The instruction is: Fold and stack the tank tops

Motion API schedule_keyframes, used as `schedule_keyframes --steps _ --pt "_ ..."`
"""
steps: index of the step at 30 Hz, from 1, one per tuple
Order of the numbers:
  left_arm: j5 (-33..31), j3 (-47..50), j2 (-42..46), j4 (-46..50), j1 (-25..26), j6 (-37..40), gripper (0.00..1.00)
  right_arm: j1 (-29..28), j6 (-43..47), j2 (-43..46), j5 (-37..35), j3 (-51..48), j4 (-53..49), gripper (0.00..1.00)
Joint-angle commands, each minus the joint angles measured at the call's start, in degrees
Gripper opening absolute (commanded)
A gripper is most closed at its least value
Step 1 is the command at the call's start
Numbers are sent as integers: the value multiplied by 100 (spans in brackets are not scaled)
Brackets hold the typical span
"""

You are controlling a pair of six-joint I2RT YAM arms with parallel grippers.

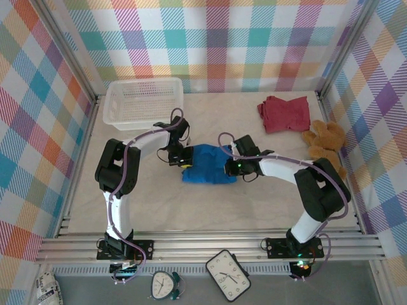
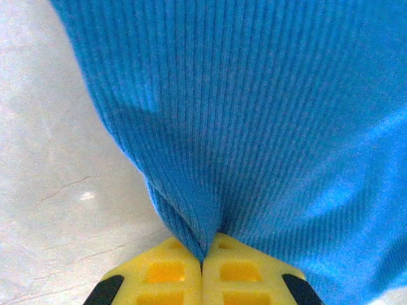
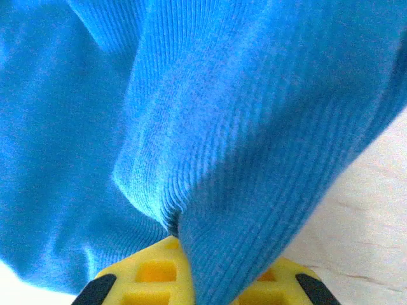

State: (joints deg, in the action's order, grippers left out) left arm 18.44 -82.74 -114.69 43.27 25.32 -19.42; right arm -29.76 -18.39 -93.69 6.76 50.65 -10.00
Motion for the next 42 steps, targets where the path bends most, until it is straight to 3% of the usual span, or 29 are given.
schedule_keyframes --steps 1,12,19,28,42 --pt "203 -558 41 134 128 -126 0 432 408 288 270 261 -173 0" --pt "377 -2981 -1307 261 504 -381 0 1762 1655 405 507 1228 -804 0" --pt "337 -5026 -2305 483 612 -468 0 2252 2214 212 332 1963 -943 0" --pt "333 -6572 -3161 151 614 -755 0 2571 2867 -418 684 3101 -1028 0" --pt "148 -7204 -3623 -1102 456 -1102 0 2714 3285 -1897 1264 5384 -1349 0"
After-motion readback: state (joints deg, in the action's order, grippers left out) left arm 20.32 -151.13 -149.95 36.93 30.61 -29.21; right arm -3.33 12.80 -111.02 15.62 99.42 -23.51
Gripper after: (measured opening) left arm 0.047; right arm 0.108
